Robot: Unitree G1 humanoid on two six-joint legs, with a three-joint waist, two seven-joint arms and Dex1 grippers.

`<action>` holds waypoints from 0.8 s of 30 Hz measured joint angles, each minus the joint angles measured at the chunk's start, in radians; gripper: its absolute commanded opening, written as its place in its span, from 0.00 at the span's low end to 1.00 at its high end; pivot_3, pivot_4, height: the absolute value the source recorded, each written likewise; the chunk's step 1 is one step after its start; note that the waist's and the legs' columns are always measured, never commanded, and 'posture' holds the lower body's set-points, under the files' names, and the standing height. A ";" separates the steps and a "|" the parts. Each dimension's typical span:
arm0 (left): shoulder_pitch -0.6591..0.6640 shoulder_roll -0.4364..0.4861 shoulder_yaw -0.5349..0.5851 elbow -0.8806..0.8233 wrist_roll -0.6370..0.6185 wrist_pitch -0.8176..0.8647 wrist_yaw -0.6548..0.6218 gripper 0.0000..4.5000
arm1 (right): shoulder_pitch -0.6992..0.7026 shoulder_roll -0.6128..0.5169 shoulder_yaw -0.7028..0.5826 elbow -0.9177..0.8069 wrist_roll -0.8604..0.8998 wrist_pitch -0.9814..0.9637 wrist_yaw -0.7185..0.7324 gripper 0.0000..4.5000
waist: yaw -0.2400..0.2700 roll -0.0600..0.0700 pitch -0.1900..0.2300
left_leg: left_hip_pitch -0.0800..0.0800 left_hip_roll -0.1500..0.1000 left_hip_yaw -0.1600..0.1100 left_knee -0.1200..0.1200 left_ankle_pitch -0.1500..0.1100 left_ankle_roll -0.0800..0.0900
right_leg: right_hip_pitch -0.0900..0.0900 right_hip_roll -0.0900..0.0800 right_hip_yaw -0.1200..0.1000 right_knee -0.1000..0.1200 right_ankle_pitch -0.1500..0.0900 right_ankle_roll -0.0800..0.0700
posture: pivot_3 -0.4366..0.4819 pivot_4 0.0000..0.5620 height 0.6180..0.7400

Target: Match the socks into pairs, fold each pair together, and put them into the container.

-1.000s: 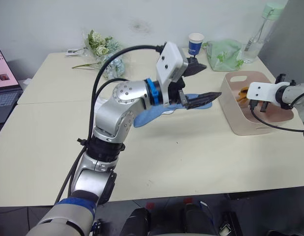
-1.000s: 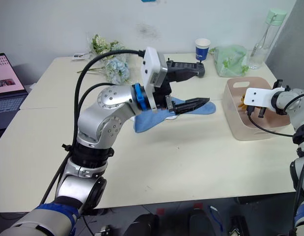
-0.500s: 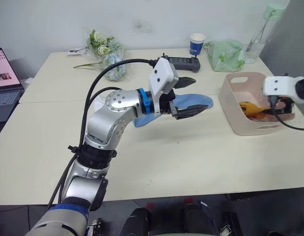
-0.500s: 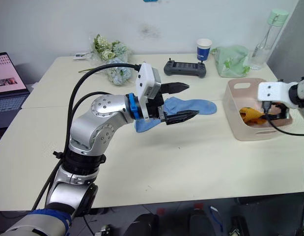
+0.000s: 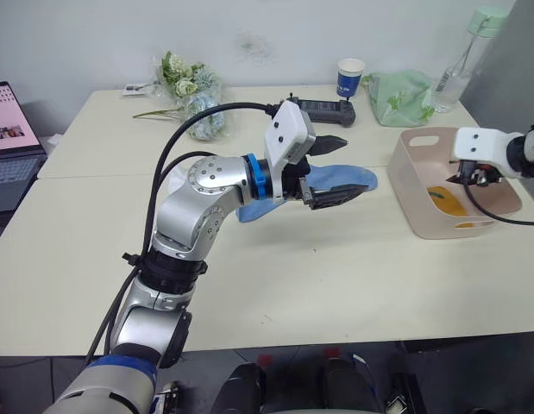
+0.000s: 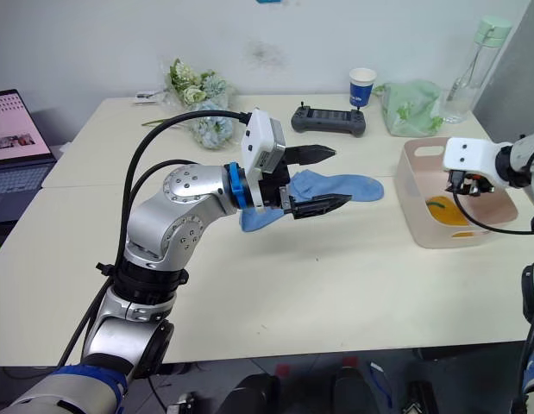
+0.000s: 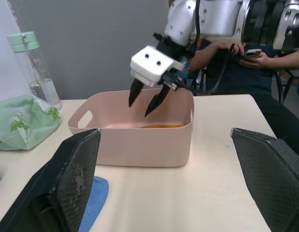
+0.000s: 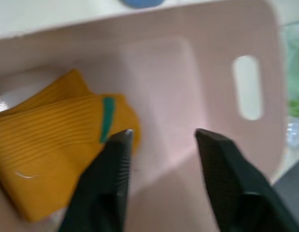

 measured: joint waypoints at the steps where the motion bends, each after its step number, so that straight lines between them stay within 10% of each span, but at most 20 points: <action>1: 0.000 -0.001 0.000 0.000 0.000 0.000 0.000 1.00 | 0.003 0.014 0.011 0.018 -0.009 -0.005 -0.017 0.14 | -0.001 0.000 0.000 | 0.000 0.000 0.000 0.000 0.000 0.000 | 0.000 0.000 0.000 0.000 0.000 0.000 | 0.48 0.27 1.00; 3: 0.000 -0.002 0.000 0.000 0.003 0.000 0.001 1.00 | 0.020 0.044 0.022 0.056 -0.021 -0.013 -0.043 0.01 | -0.003 0.000 0.000 | 0.000 0.000 0.000 0.000 0.000 0.000 | 0.000 0.000 0.000 0.000 0.000 0.000 | 0.48 0.27 1.00; 24: 0.118 0.111 0.054 -0.066 0.010 0.044 0.036 1.00 | -0.186 0.043 -0.139 0.061 0.116 0.050 -0.061 0.09 | -0.015 0.001 0.000 | 0.002 0.002 -0.002 -0.001 0.000 0.000 | 0.000 0.001 0.001 0.001 0.000 0.000 | 0.48 0.27 1.00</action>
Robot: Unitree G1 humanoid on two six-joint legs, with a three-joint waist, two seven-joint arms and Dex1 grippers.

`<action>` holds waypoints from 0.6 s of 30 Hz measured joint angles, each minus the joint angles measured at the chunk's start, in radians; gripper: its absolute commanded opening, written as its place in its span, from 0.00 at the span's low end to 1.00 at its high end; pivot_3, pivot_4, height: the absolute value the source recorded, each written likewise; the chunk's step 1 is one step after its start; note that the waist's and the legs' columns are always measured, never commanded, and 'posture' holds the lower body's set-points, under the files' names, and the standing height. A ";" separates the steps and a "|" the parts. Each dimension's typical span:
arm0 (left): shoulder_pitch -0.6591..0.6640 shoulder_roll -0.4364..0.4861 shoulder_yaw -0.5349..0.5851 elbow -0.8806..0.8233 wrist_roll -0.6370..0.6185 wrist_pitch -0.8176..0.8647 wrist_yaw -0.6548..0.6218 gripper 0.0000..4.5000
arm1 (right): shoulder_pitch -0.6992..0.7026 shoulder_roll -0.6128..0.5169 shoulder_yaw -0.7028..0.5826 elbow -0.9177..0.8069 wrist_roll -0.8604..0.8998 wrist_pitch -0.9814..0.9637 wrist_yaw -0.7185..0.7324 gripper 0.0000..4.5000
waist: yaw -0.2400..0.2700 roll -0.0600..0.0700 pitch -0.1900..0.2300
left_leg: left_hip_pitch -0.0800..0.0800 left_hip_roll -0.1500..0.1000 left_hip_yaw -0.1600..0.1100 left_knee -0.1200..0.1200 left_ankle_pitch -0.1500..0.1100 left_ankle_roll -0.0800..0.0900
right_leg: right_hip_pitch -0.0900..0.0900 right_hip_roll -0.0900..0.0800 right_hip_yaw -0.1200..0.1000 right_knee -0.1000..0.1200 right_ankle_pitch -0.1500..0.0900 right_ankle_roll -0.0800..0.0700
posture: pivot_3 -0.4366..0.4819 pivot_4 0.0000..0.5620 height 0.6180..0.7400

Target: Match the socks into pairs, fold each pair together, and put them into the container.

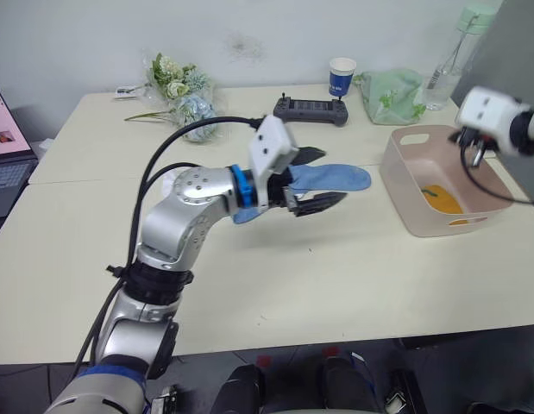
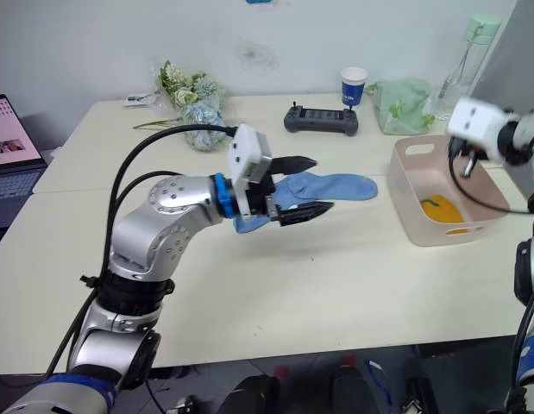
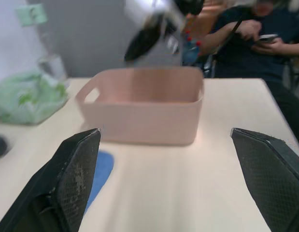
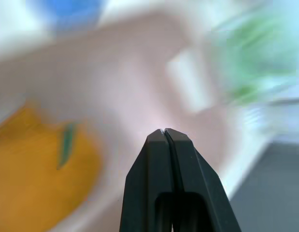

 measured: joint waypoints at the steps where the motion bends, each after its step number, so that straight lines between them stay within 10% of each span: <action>1: 0.028 0.022 0.017 -0.005 0.007 -0.003 0.010 1.00 | 0.012 0.032 -0.034 -0.045 0.047 0.018 0.010 0.14 | -0.003 0.000 0.000 | 0.001 0.000 0.000 0.000 0.000 0.000 | 0.001 0.000 0.001 0.000 0.000 0.000 | 0.48 0.27 1.00; 12: 0.514 0.115 0.250 -0.035 0.068 -0.089 0.154 1.00 | 0.737 0.408 -0.160 -0.915 0.346 0.382 -0.201 1.00 | 0.022 0.000 -0.001 | -0.007 -0.004 -0.014 0.013 0.000 0.000 | -0.002 -0.006 -0.006 0.005 0.000 -0.001 | 0.48 0.27 1.00; 18: 0.776 0.065 0.333 -0.128 0.072 -0.171 0.228 1.00 | 1.044 0.431 -0.166 -1.185 0.327 0.413 -0.367 1.00 | 0.038 0.000 -0.002 | -0.005 -0.005 -0.014 0.013 0.000 0.000 | 0.001 -0.008 -0.005 0.006 0.001 0.000 | 0.48 0.27 1.00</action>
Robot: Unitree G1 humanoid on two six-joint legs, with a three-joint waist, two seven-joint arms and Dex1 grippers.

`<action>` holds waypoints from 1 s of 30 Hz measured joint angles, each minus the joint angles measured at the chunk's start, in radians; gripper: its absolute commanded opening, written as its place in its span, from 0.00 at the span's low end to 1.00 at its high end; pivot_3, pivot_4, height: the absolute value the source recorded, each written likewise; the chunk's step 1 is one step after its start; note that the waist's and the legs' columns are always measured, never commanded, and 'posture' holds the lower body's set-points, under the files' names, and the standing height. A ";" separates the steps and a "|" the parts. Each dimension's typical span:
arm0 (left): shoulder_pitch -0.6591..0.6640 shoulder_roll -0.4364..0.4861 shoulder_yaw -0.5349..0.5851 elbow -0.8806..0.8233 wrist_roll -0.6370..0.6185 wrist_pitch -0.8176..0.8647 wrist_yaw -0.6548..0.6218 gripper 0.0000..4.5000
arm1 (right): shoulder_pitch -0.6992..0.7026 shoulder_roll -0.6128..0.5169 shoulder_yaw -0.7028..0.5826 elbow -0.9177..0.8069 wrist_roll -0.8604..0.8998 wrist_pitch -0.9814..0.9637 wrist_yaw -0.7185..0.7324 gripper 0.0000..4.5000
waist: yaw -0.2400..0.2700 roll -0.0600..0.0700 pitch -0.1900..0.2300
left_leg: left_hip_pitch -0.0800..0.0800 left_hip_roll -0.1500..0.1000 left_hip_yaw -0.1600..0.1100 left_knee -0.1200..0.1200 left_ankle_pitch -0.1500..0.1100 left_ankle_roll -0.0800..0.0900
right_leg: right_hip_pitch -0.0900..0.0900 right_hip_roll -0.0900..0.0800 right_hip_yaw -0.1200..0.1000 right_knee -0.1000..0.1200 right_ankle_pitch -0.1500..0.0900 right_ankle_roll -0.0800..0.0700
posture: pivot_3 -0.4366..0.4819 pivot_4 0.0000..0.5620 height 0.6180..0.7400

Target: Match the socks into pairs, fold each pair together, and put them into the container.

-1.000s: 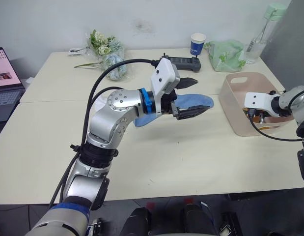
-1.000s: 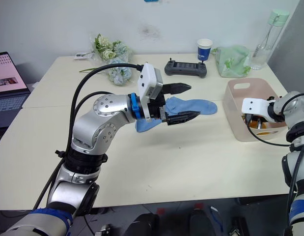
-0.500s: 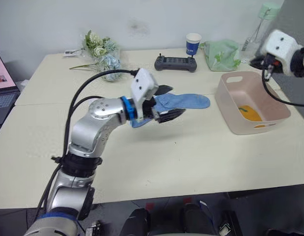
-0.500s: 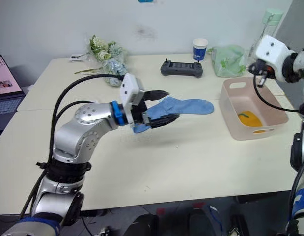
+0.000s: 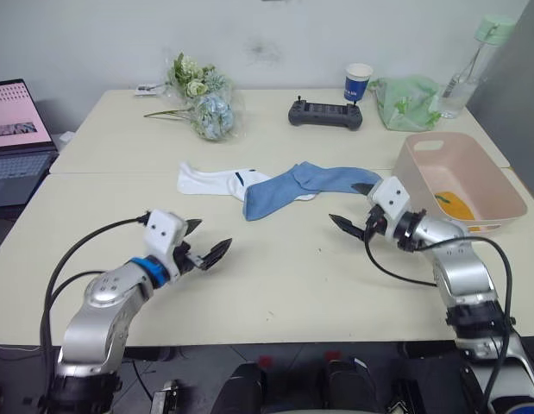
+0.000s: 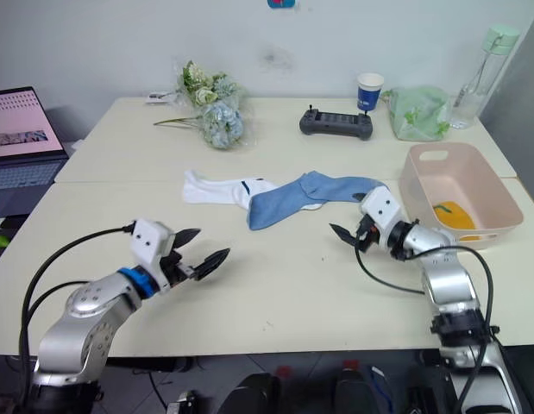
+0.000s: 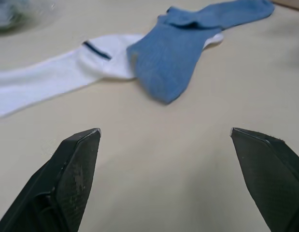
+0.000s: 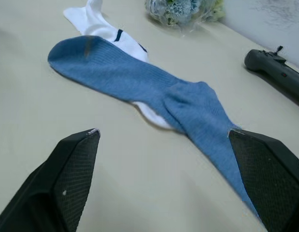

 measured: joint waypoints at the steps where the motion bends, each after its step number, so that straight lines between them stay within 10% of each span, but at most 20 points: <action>1: 0.038 -0.012 0.008 -0.006 0.000 -0.009 0.007 1.00 | 0.048 0.006 -0.002 -0.021 -0.008 0.003 -0.026 1.00 | 0.000 0.000 0.000 | 0.000 0.000 0.000 0.000 0.000 0.000 | 0.000 0.000 0.000 0.000 0.000 0.000 | 0.48 0.27 1.00; 11: 0.125 -0.052 0.041 -0.065 -0.001 -0.076 0.063 1.00 | 0.202 0.028 -0.034 -0.132 -0.012 0.029 -0.156 1.00 | -0.002 0.000 0.000 | 0.002 0.001 0.001 -0.001 0.000 0.000 | 0.001 0.002 0.000 0.001 0.000 0.000 | 0.48 0.27 1.00; 30: -0.477 -0.176 -0.196 0.500 0.176 -0.077 0.157 0.91 | -0.045 0.084 0.025 -0.007 0.011 0.030 -0.189 1.00 | -0.008 0.000 0.000 | 0.001 0.001 0.001 0.000 0.000 0.000 | 0.000 0.007 0.000 0.001 0.000 0.000 | 0.48 0.27 1.00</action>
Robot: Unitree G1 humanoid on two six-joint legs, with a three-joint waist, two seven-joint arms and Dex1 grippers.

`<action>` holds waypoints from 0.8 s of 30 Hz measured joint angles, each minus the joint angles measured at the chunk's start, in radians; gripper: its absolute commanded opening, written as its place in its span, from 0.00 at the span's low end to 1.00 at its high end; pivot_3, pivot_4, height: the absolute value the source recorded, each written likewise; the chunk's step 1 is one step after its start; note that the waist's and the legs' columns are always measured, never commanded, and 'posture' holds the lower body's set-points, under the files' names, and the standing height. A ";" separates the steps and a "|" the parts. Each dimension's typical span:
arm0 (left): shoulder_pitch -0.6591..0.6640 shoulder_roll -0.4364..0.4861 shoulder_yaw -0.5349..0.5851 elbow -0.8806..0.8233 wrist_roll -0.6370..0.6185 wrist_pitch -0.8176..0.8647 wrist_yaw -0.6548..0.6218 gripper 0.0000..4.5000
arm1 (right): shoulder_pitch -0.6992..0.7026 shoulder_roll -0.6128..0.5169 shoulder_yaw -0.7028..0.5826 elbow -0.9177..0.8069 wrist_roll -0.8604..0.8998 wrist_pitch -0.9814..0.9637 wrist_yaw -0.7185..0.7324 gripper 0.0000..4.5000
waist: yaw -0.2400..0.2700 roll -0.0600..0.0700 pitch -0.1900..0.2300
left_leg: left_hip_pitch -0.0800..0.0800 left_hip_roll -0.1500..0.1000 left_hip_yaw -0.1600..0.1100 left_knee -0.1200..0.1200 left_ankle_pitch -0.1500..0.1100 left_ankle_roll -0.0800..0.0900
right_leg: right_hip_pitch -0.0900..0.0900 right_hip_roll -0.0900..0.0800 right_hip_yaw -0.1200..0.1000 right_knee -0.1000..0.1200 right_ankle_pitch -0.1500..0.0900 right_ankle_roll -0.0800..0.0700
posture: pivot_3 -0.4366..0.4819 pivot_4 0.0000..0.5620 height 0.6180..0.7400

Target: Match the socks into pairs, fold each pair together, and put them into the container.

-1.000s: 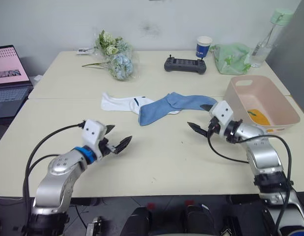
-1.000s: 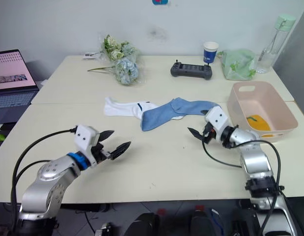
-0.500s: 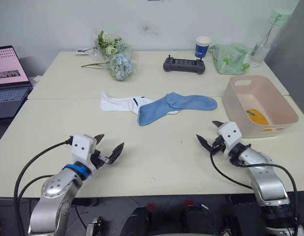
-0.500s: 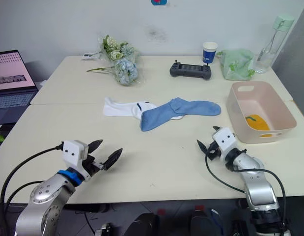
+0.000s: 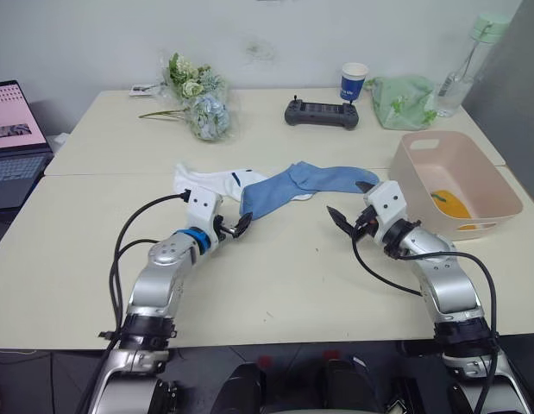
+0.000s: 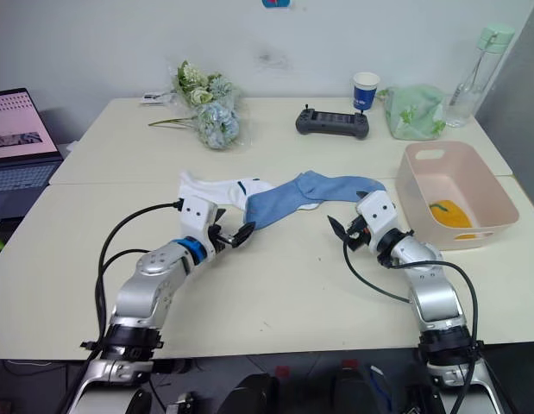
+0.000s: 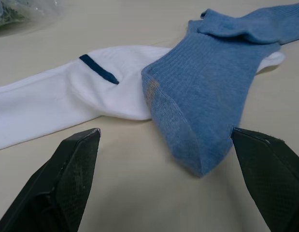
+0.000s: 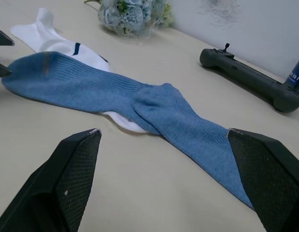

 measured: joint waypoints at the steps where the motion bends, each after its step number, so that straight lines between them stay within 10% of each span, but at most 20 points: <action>1: -0.007 -0.012 -0.002 0.018 0.004 -0.018 0.001 0.88 | 0.001 -0.002 -0.001 0.000 0.000 0.002 -0.003 1.00 | 0.000 0.000 0.000 | 0.000 0.000 0.000 0.000 0.000 0.000 | 0.000 0.000 0.000 0.000 0.000 0.000 | 0.48 0.27 1.00; 14: -0.024 -0.060 -0.013 0.042 0.023 -0.063 0.018 0.01 | 0.016 0.011 0.016 -0.018 0.002 0.031 -0.016 1.00 | 0.000 0.000 0.000 | 0.000 0.000 0.000 0.000 0.000 0.000 | 0.000 0.000 0.000 0.001 0.000 0.000 | 0.48 0.27 1.00; 24: 0.226 0.100 0.105 -0.425 -0.241 0.296 -0.107 0.01 | -0.002 0.023 0.025 -0.013 0.008 0.035 -0.008 1.00 | -0.017 0.000 0.000 | 0.000 0.002 -0.001 -0.002 0.000 0.000 | -0.002 0.001 0.001 0.002 0.000 0.000 | 0.48 0.27 1.00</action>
